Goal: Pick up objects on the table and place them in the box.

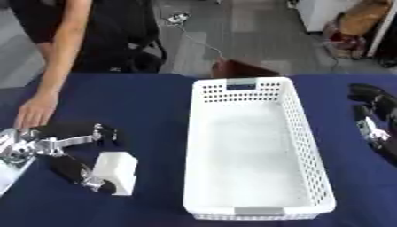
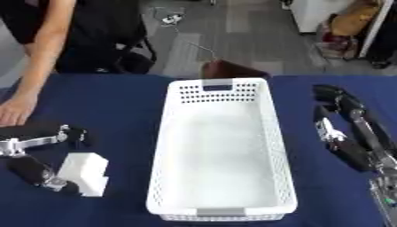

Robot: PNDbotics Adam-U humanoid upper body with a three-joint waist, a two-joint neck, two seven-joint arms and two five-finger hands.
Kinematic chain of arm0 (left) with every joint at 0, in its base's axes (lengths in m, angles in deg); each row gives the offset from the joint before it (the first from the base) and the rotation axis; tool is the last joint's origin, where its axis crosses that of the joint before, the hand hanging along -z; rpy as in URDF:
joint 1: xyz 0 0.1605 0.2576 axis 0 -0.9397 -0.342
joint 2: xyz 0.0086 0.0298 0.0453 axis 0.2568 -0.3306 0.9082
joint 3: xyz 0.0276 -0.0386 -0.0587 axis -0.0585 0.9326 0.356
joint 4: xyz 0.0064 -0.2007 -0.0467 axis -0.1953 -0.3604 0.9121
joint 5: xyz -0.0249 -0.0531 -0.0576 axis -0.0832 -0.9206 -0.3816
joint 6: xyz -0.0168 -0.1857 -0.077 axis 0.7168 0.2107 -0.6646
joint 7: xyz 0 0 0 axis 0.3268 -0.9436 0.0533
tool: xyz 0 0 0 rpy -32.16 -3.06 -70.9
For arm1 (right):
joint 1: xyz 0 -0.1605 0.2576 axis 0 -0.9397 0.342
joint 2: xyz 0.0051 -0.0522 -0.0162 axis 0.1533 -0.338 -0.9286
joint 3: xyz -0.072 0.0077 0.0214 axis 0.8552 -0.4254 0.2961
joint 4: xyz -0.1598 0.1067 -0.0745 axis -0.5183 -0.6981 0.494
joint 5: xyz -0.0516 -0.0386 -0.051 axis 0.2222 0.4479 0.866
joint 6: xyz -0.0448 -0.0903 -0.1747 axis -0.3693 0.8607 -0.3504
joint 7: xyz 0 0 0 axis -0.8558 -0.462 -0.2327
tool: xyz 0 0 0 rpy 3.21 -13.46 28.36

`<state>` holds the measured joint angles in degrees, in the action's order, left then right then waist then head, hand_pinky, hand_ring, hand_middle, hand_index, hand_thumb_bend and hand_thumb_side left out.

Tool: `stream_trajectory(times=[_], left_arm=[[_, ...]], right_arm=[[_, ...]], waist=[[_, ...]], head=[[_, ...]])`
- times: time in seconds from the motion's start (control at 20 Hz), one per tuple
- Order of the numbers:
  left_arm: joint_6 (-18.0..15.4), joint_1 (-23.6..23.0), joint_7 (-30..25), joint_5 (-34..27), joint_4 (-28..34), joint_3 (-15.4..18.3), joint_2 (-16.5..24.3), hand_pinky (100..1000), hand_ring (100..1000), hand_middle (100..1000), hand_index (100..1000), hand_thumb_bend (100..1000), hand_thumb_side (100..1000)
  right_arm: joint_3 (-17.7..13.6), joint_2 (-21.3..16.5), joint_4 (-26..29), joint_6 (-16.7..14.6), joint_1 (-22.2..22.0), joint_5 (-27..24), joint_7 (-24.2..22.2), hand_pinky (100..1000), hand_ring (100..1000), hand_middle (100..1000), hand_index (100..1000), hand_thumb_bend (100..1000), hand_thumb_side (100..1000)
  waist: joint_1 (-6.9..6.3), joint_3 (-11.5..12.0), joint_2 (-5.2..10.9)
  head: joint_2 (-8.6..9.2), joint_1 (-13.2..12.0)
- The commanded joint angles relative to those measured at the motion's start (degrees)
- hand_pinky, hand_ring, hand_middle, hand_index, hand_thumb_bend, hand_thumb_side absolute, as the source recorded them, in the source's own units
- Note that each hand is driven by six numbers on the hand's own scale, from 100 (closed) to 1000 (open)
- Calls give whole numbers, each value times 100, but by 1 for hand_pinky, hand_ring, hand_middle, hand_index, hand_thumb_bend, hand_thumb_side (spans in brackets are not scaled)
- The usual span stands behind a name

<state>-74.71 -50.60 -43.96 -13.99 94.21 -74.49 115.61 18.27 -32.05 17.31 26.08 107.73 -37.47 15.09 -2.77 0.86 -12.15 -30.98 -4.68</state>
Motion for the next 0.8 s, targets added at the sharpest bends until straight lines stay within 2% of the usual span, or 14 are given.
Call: stream_trajectory(times=[0.05,0.8], left_arm=[[-6,92,-61,-74,8,6,129,668,761,798,892,870,647],[-64,216,-178,136,-154,-153,16,669,761,798,886,874,648]], right_arm=[[-14,-85,87,-4,101,-23,-15,800,850,894,890,100,726],[-12,-83,95,-10,110,-33,-23,801,850,894,891,100,729]], waist=[[-16,4,70],[-22,-36,56]], head=[[31,-60],[40,-66]])
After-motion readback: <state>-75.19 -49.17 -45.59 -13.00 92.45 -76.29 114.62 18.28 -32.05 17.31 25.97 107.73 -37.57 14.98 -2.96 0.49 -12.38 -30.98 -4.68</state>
